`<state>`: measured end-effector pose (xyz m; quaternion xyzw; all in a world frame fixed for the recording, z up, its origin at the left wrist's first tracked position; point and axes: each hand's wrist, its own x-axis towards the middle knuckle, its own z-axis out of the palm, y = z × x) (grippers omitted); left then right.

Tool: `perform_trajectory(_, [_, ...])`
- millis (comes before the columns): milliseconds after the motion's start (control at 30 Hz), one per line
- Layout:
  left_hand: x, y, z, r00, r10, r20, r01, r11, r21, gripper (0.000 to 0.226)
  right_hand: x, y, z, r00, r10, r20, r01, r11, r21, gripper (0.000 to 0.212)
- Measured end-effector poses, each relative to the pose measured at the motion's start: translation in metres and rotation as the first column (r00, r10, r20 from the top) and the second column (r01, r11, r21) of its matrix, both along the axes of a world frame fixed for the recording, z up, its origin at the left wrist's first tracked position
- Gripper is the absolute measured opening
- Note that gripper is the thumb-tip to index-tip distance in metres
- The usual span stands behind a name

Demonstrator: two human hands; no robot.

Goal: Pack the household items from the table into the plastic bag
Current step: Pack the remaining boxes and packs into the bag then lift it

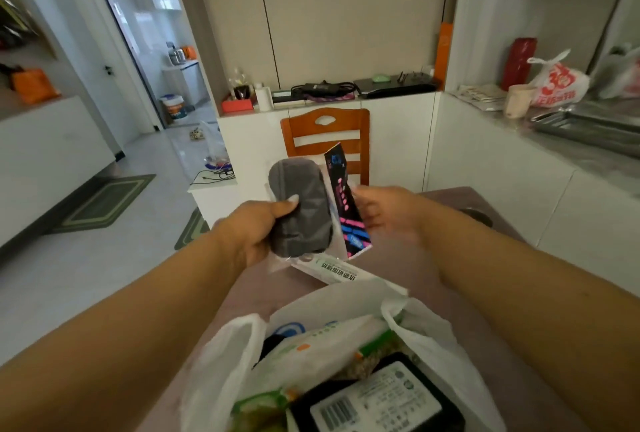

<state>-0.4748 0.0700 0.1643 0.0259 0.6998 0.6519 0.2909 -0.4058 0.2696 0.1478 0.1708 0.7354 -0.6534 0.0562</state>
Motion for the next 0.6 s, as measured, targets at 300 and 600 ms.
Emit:
perform_trajectory(300, [0.061, -0.013, 0.049, 0.989, -0.144, -0.037, 0.143, 0.989, -0.034, 0.031, 0.053, -0.055, 0.062, 0.991, -0.111, -0.075, 0.084, 0.953, -0.293, 0.037])
perform_trajectory(600, [0.130, -0.049, 0.070, 0.849, -0.349, -0.397, 0.042, 0.793, -0.608, 0.051, 0.118, -0.064, 0.050, 0.941, -0.335, -0.049, 0.324, 0.934, -0.152, 0.040])
